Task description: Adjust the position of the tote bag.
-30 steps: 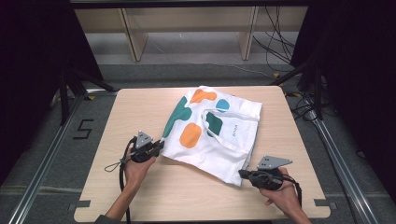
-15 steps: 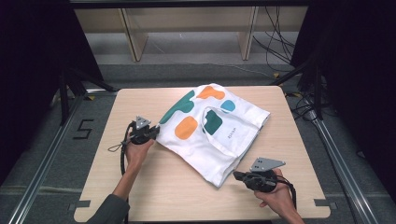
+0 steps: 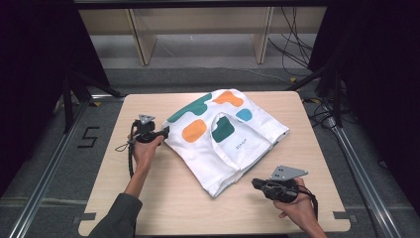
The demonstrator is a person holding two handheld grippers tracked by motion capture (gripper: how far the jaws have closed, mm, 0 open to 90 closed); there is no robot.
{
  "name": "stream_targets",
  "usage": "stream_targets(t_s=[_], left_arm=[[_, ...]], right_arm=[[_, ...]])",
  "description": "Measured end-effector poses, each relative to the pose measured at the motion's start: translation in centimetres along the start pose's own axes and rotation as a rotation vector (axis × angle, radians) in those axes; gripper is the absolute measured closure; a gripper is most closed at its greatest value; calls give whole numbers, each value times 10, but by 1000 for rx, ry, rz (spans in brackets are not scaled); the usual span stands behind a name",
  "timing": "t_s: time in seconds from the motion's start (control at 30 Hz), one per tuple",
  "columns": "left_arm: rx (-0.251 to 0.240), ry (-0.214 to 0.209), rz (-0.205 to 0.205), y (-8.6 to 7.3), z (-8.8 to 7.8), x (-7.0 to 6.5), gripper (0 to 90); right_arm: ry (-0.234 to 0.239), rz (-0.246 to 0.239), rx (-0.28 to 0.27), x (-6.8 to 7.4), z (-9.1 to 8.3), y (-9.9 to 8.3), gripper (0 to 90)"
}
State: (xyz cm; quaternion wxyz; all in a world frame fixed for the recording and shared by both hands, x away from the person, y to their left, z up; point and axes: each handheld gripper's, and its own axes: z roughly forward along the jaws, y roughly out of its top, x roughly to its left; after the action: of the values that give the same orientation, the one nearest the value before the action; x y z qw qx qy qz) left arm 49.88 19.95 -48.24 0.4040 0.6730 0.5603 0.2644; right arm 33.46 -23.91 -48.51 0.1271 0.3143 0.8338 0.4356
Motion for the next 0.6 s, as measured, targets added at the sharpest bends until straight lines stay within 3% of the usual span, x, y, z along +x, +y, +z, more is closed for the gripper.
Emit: stream_targets(t_s=[0.03, 0.07, 0.1, 0.13, 0.17, 0.23, 0.27, 0.33, 0.37, 0.43, 0.47, 0.53, 0.57, 0.6], left_arm=[[0, -11, 24, 1, -18, -6, 299], [0, -11, 24, 1, -18, -6, 292], [1, -29, 37, 1, -28, -11, 292], [-8, -92, 54, -1, -49, -25, 286], [-8, -92, 54, -1, -49, -25, 277], [-14, -212, 89, -12, -74, -57, 247], [-4, -246, 119, -18, -80, -69, 239], [23, -312, 149, -28, -88, -90, 235], [23, -312, 149, -28, -88, -90, 224], [81, -399, 207, -45, -94, -119, 202], [84, -413, 225, -51, -96, -129, 201], [109, -439, 271, -62, -97, -147, 193], [109, -439, 271, -62, -97, -147, 192], [123, -456, 311, -71, -94, -163, 191]], right_arm=[[-5, 12, 3, -2, -2, -1, 838], [-5, 12, 3, -2, -2, -1, 838], [0, 22, -1, -5, -3, -2, 825], [-21, 46, -1, -9, -7, -3, 802], [-21, 46, -1, -9, -7, -3, 802], [-25, 69, -7, -15, -9, -5, 756], [-49, 66, -14, -16, -9, -6, 736], [-55, 90, -1, -18, -10, -6, 697], [-55, 90, -1, -18, -10, -6, 697], [-98, 126, 2, -18, -13, -6, 639], [-98, 105, -10, -23, -13, -6, 620], [-112, 114, 2, -26, -14, -7, 590], [-112, 114, 2, -26, -14, -7, 590], [-128, 136, 1, -29, -13, -9, 576]])
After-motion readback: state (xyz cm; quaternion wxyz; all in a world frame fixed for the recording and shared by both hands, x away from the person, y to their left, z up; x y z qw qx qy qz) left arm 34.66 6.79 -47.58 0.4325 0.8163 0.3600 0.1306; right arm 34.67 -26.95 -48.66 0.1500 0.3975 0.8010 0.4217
